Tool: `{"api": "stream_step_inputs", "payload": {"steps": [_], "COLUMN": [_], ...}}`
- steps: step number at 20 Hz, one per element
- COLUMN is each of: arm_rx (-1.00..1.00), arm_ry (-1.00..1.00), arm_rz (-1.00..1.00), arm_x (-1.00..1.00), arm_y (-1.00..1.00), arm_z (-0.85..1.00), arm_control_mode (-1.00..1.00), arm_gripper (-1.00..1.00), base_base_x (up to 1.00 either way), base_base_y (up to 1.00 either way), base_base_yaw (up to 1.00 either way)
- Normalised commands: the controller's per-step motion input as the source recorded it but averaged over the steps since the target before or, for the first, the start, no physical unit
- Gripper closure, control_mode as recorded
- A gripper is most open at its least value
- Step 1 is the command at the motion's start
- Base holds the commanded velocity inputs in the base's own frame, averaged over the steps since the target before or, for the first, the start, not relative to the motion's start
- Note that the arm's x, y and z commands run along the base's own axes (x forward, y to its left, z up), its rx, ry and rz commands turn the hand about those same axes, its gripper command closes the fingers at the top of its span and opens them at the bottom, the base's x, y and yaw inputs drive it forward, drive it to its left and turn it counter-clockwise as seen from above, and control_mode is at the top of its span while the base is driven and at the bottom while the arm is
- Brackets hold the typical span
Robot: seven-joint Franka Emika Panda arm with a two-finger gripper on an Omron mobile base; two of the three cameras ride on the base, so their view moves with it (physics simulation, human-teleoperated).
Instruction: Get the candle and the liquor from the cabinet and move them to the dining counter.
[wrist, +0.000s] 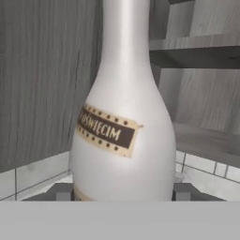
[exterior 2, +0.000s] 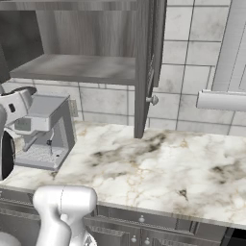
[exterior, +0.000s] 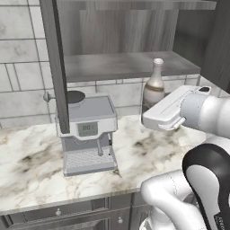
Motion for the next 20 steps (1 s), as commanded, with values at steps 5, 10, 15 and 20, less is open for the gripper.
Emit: {"api": "stream_step_inputs", "payload": {"steps": [5,10,15,20], "arm_rx": [0.0,0.0,0.0,0.0], "arm_ry": [-0.01,0.0,0.0,0.0], "arm_rz": [0.0,0.0,0.0,0.0], "arm_x": [-0.18,0.0,0.0,0.0], "arm_y": [0.0,0.0,0.0,0.0], "arm_z": [-0.13,0.0,0.0,0.0], "arm_control_mode": [1.0,1.0,1.0,1.0], "arm_gripper": [1.0,1.0,1.0,1.0], "base_base_x": [-0.45,-0.89,-0.98,-0.9], "base_base_y": [0.0,0.0,-0.01,-0.01], "base_base_yaw": [-0.02,-0.08,-0.08,-0.24]}}
